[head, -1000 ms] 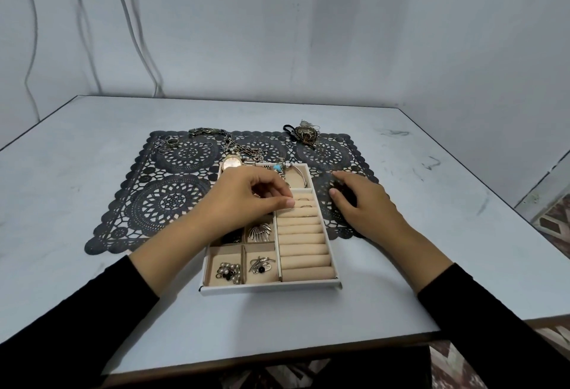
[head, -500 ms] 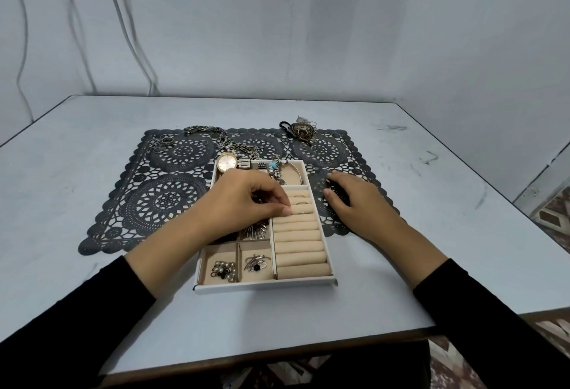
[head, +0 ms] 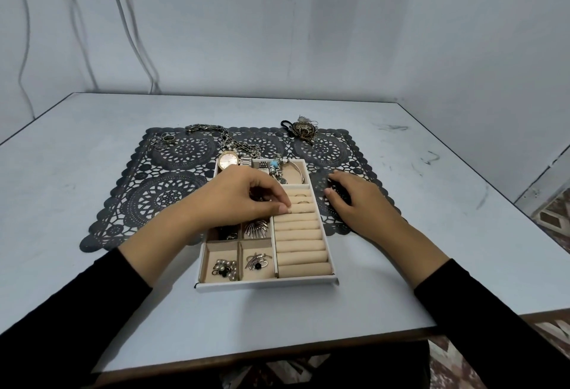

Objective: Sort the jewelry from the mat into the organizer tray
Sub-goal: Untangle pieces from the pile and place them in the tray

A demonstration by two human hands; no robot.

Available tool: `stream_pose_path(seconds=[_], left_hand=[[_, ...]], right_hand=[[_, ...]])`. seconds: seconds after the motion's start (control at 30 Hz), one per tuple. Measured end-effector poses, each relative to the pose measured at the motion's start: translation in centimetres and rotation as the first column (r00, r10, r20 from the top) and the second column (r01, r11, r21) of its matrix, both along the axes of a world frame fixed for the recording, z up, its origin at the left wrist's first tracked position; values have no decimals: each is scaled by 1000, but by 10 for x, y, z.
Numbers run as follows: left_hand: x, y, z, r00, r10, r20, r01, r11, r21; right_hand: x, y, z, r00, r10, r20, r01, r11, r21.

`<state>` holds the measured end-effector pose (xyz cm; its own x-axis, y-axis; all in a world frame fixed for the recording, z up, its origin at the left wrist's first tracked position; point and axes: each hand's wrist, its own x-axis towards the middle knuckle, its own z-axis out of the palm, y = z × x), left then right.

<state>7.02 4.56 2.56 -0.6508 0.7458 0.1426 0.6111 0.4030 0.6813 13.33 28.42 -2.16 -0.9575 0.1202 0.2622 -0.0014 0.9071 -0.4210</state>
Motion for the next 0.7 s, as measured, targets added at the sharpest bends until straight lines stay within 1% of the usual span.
stream_pose_path(seconds=[0.17, 0.27, 0.5, 0.7], left_hand=[[-4, 0, 3, 999, -11, 48, 13, 999, -38], [-5, 1, 4, 997, -11, 82, 13, 1000, -23], [-4, 4, 4, 995, 8, 95, -4, 999, -33], [-6, 4, 7, 992, -17, 123, 25, 998, -66]], right_hand=[[0, 0, 0, 1000, 0, -8, 0, 1000, -3], [0, 0, -1, 1000, -1, -1, 1, 1000, -6], [0, 1, -1, 1000, -1, -4, 1, 1000, -8], [-1, 2, -2, 1000, -3, -4, 2, 1000, -15]])
